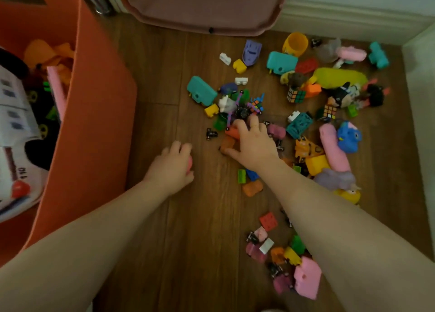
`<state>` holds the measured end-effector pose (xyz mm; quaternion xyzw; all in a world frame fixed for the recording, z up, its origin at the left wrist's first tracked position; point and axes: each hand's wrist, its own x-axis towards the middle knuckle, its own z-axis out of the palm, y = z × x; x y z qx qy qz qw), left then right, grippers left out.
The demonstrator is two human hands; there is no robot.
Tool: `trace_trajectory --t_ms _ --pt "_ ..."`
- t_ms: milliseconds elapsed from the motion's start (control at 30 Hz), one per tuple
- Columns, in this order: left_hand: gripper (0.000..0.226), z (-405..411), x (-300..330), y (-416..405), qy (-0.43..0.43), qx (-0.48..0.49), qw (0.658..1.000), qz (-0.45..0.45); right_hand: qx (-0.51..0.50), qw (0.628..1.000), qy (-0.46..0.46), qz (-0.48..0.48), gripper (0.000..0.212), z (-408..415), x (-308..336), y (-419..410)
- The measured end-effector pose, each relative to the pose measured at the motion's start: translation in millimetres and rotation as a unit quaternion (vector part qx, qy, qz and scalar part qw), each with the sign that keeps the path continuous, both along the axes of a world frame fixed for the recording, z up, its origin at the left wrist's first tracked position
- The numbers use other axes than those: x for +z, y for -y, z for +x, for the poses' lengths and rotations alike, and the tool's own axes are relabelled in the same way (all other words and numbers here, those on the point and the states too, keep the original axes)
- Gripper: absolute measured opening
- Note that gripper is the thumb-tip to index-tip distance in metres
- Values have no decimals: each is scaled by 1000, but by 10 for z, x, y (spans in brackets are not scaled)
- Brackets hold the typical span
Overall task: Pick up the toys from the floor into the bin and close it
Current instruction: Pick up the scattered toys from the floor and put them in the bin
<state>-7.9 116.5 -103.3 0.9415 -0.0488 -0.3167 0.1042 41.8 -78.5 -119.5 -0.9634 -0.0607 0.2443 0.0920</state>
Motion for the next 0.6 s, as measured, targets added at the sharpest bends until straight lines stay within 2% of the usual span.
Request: trace_trajectory --t_ms 100,200,267,367,467,600 --pt "69 278 -7 248 47 15 999 -24 7 1000 -17 -23 78 -21 -54 31" --pt "74 462 -45 492 34 8 999 -14 15 999 -25 -25 74 -133 -92 55" --pt "68 510 -97 587 17 11 1000 15 -8 1000 -10 -2 64 -203 -99 112" --pt "55 501 -157 624 56 -26 996 59 -17 999 29 -7 48 -308 -115 216" --pt "46 469 -186 667 79 -67 990 91 -12 997 67 -23 43 -445 -146 333" --pt "33 434 -147 777 70 -83 986 127 18 998 52 -38 42 -598 -143 408"
